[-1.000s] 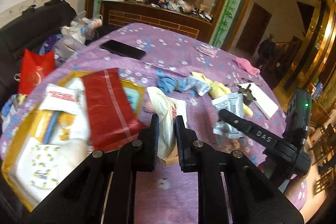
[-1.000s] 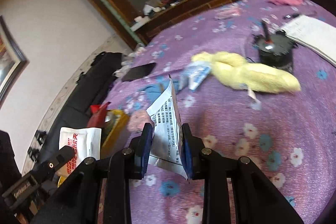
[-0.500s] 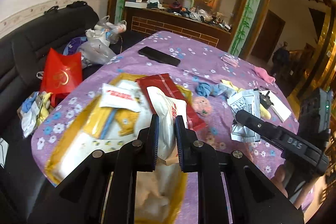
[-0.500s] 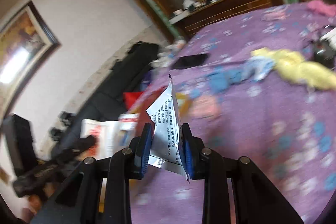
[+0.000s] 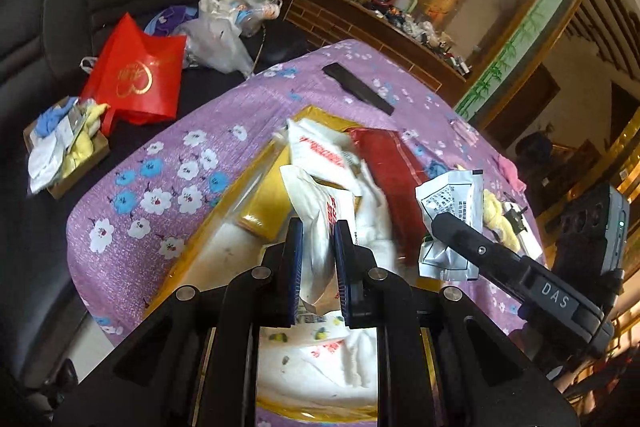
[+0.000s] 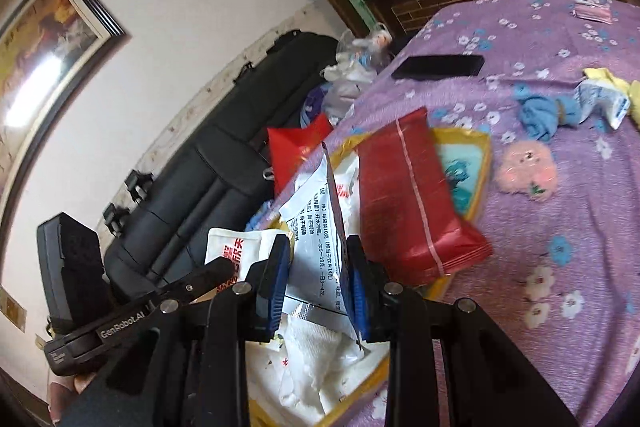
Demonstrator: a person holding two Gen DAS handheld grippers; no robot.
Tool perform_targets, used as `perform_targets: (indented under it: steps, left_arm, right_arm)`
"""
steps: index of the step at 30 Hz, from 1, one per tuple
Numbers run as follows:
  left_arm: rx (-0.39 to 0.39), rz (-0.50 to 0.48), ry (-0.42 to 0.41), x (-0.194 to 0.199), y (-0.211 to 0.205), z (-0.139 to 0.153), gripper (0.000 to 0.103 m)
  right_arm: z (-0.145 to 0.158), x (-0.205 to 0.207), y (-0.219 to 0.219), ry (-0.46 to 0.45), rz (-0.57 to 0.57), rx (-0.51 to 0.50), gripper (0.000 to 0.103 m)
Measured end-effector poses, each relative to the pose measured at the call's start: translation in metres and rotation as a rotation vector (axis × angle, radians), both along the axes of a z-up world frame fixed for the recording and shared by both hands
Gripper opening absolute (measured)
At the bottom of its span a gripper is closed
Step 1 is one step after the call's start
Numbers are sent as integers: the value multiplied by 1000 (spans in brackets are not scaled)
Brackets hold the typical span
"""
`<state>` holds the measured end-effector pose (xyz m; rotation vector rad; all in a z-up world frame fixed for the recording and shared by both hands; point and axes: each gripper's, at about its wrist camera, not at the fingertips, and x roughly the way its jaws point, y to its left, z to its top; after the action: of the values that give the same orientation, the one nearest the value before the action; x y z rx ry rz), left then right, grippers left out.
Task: Organize soft objects
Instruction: 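Carry packet and paper bag into the box and open both grippers, then grasp yellow towel with right gripper while left gripper grasps pink teddy bear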
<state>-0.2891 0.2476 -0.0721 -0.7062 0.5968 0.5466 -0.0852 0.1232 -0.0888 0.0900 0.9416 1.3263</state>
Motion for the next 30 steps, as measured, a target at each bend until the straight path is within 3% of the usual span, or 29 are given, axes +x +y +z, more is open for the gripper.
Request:
perform_targets:
  steps: [5,7,8,9,12,16,18,20,22,25,30]
  left_arm:
    - [-18,-13,25,10,0,-8,18]
    - [15,-9,45,12,-4,-6,26]
    - [25,-2,49,11,-7,-5,36]
    - [28,2,50,11,-7,-4,46]
    - [53,21,42,7,-13,1,57]
    - [124,39,23,8,-27,15,58]
    - [168,24,14,13,-36,21,71]
    - [220,-14,50,26,-47,21,78]
    - [235,-38,109,38,-52,19,78]
    - [197,-2,67,38,-54,22,78]
    - [255,-32,47,48,-79,36,78]
  right_arm:
    - [-5,-5,-1,23,7,-11,31]
    - [-2,-6,-8,14,-1,7,45]
    - [0,-7,-10,9,-11,14,60]
    - [2,-7,-13,7,-19,28,64]
    - [10,-5,-23,2,-14,57,64]
    - [17,7,-40,11,-36,90,66]
    - [18,14,-49,4,-52,98,72]
    - [16,23,-61,6,-71,106,73]
    - [11,33,-76,24,-98,113,73]
    - [3,48,-100,42,-130,117,73]
    - [-3,75,-126,56,-191,63,73]
